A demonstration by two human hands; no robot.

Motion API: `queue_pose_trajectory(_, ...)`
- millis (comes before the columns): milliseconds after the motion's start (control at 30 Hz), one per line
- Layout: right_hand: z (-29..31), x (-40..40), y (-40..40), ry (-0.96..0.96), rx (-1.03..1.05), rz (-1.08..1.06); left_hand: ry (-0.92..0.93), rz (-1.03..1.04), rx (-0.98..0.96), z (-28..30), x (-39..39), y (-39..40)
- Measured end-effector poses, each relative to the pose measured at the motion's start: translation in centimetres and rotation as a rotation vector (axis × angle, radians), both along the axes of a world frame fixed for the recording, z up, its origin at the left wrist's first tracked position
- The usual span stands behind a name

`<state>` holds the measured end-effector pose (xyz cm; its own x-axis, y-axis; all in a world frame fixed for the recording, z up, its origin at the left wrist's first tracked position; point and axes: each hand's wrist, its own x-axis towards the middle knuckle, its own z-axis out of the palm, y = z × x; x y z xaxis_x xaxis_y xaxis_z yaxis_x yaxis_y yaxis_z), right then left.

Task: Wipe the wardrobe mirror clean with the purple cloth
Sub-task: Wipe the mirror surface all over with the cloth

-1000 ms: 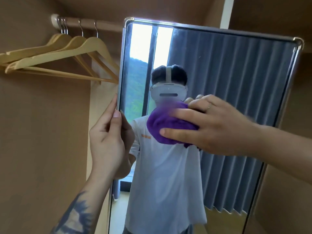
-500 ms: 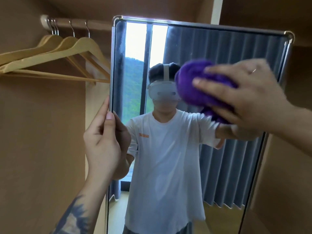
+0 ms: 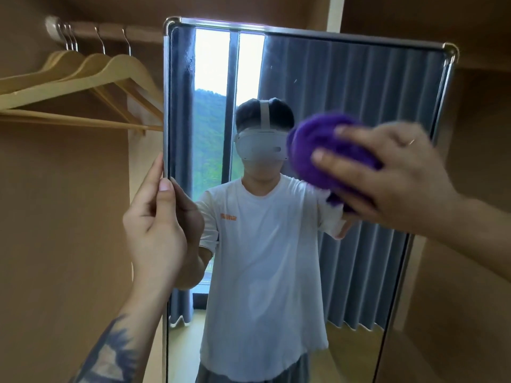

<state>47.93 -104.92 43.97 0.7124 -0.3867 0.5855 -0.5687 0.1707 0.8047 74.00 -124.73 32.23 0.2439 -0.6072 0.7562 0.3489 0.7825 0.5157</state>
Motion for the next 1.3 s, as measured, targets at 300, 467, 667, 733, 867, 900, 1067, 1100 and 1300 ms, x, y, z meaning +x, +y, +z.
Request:
queue_pose_trajectory(300, 1.3, -1.3, 1.2, -0.241, -0.135, -0.006, -0.005, 0.014, -0.013, -0.2, 0.0, -0.3)
queue_pose_trajectory(467, 0.1, -2.5, 1.9, 0.176, 0.15, -0.049, 0.0, 0.012, -0.018, -0.3, -0.1, -0.4)
queue_pose_trajectory(667, -1.1, -2.4, 1.9, -0.408, -0.179, 0.026, 0.007, 0.023, -0.017, -0.4, -0.2, -0.5)
queue_pose_trajectory(733, -2.8, -1.8, 1.7, -0.27, -0.115, -0.003, 0.003, 0.033, -0.019, -0.4, -0.2, -0.5)
queue_pose_trajectory(867, 0.1, -3.8, 3.5, 0.131, 0.09, -0.082, 0.012, 0.03, -0.027, -0.5, -0.2, -0.7)
queue_pose_trajectory(900, 1.0, -4.3, 3.7, 0.082, 0.052, -0.096, 0.012, 0.024, -0.028, -0.5, -0.2, -0.8)
queue_pose_trajectory(1067, -1.0, -3.1, 3.0, -0.325, -0.151, -0.01, 0.018, 0.024, -0.024, -0.7, -0.4, -1.0)
queue_pose_trajectory(1100, -1.8, -2.9, 3.0, -0.204, -0.073, -0.023, 0.02, 0.014, -0.022, -0.6, -0.4, -1.0)
queue_pose_trajectory(1300, 1.7, -4.7, 4.5, 0.025, 0.018, -0.108, 0.037, 0.0, -0.022, -0.7, -0.5, -1.0)
